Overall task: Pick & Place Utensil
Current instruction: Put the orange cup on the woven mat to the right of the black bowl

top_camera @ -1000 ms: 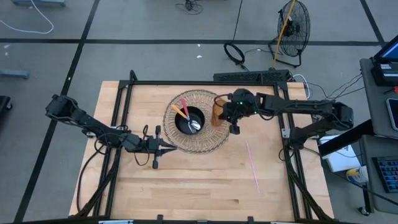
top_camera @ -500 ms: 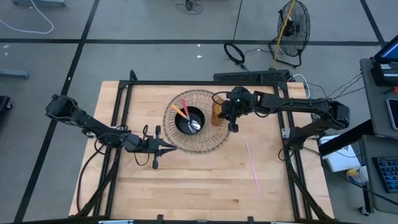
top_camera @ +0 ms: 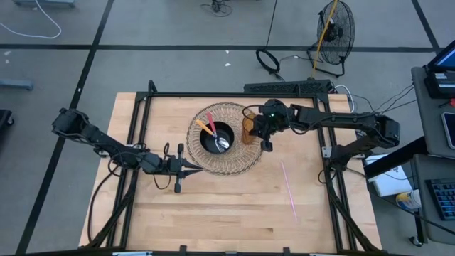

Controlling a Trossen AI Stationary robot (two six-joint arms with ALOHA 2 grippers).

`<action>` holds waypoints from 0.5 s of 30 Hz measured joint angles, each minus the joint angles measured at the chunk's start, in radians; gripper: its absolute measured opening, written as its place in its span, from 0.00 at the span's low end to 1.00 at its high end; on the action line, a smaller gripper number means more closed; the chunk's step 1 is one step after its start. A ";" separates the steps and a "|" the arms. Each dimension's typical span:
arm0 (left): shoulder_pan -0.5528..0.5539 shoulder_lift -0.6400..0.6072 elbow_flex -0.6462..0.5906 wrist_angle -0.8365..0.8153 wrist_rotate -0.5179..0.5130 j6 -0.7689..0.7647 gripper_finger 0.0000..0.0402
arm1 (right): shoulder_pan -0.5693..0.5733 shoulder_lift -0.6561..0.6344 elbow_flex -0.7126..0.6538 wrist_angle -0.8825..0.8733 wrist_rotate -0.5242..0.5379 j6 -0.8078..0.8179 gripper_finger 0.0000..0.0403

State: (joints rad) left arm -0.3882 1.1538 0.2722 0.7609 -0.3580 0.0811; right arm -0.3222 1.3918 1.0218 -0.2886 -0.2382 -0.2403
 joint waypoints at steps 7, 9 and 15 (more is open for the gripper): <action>0.000 0.000 0.000 0.000 0.000 0.002 0.06 | 0.000 0.000 0.000 0.000 -0.003 0.002 0.10; 0.000 0.000 0.000 0.000 0.000 0.002 0.06 | 0.000 0.000 0.000 0.002 -0.003 0.002 0.13; 0.000 0.000 0.000 -0.001 0.000 0.002 0.06 | 0.001 0.000 0.000 0.021 -0.003 0.003 0.20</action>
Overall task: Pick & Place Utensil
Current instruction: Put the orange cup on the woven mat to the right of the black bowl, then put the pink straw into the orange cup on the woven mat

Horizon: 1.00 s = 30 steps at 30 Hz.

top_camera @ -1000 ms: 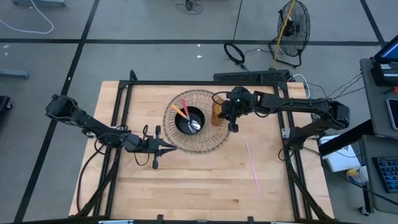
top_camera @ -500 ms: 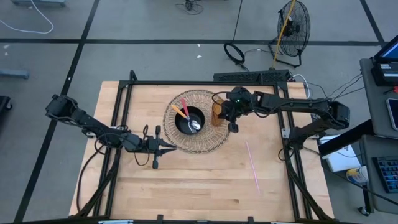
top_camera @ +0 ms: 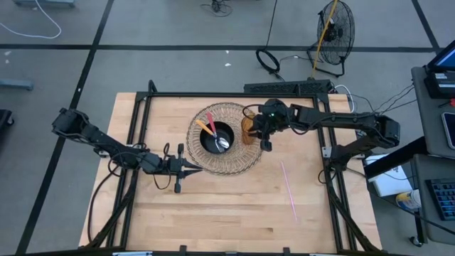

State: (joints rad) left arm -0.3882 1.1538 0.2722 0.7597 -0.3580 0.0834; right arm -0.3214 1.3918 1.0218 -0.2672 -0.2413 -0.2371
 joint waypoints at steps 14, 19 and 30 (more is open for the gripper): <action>0.000 0.000 0.000 -0.001 0.000 0.004 0.06 | 0.003 -0.021 -0.001 0.026 -0.052 0.012 0.29; 0.000 0.000 0.000 -0.001 0.000 0.005 0.06 | 0.005 -0.032 0.020 0.019 -0.052 0.015 0.31; 0.000 0.000 0.000 -0.009 0.000 0.010 0.06 | 0.102 -0.115 0.103 -0.019 -0.047 0.012 0.32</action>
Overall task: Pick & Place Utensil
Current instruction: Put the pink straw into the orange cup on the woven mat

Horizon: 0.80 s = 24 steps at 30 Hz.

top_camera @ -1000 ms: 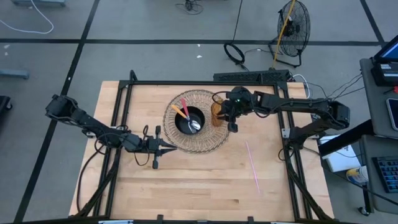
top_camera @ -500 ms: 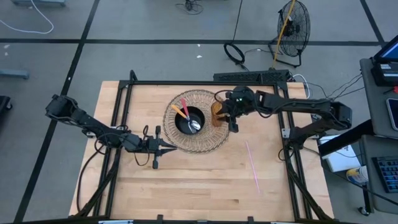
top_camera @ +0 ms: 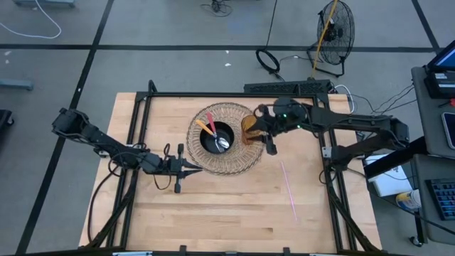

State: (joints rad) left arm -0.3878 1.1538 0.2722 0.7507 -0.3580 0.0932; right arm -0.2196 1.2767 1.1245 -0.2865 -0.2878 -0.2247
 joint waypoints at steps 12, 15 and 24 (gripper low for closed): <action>-0.001 0.000 0.000 -0.009 0.000 0.007 0.06 | 0.250 -0.086 -0.009 -0.215 0.183 0.206 0.32; -0.001 0.000 0.000 -0.008 0.000 0.007 0.06 | 0.323 -0.090 -0.033 -0.254 0.265 0.326 0.32; 0.000 0.000 0.000 -0.008 0.000 0.007 0.06 | 0.500 -0.089 -0.153 -0.285 0.422 0.703 0.32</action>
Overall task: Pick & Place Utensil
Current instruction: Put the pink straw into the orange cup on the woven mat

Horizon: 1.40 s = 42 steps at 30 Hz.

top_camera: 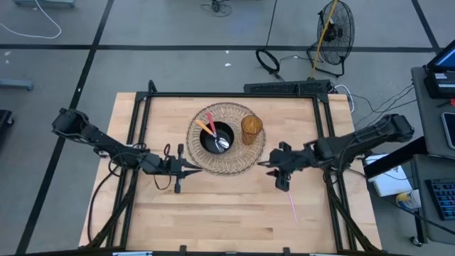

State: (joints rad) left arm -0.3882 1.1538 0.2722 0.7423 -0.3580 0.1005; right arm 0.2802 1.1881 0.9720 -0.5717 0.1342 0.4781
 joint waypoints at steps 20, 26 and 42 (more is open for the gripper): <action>0.000 0.000 0.000 0.003 0.000 -0.001 0.06 | 0.077 0.000 -0.249 -0.101 0.048 0.725 0.32; 0.000 0.000 0.000 0.003 0.000 -0.001 0.06 | 0.077 0.000 -0.295 -0.095 0.079 0.797 0.32; 0.000 0.000 0.000 0.003 0.000 -0.004 0.06 | 0.077 0.004 -0.410 0.026 0.097 0.845 0.32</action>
State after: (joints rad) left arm -0.3885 1.1538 0.2722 0.7452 -0.3576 0.0963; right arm 0.3573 1.1919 0.5617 -0.5461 0.2314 1.3235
